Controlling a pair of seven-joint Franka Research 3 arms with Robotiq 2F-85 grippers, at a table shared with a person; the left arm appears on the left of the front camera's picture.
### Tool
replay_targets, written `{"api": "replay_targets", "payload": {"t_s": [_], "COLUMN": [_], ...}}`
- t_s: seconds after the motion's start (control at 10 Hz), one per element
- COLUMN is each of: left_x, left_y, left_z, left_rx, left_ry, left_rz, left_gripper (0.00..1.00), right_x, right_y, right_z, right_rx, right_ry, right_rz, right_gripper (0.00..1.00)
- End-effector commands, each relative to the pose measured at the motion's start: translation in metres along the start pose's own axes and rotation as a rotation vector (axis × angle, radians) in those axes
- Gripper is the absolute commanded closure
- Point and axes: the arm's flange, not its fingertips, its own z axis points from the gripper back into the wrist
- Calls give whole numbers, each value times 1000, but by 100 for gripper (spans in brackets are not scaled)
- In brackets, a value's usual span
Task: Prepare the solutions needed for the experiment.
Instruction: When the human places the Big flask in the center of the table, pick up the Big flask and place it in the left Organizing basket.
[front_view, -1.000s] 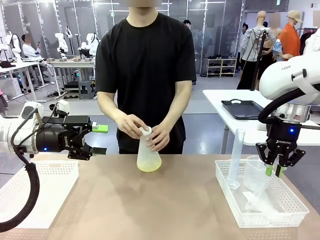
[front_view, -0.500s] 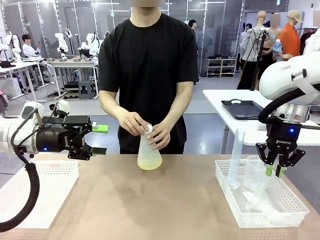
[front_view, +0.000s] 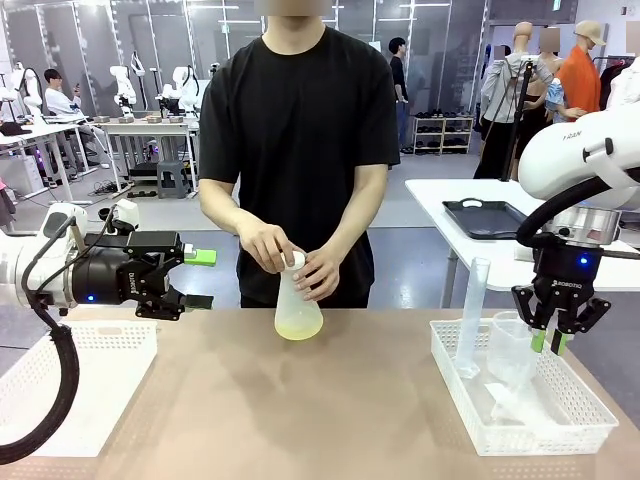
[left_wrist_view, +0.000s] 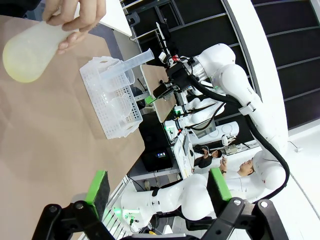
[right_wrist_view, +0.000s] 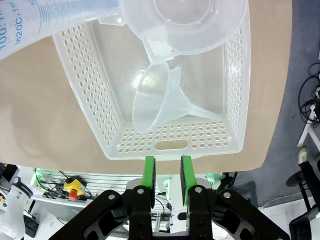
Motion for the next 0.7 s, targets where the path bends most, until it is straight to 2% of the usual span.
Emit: {"api": "replay_targets", "payload": {"t_s": [0.0, 0.2, 0.6], "left_x": [-2, -2, -2], "left_y": [-2, -2, -2], "left_z": [-2, -2, -2], "left_rx": [-22, -22, -22], "left_ry": [-12, -12, -12], "left_rz": [20, 20, 20], "left_gripper": [0, 0, 0], "right_x": [0, 0, -70], "right_y": [0, 0, -28], "right_z": [0, 0, 61], "right_rx": [0, 0, 310], "right_ry": [0, 0, -103], "right_rz": [0, 0, -138], "right_gripper": [72, 71, 71]}}
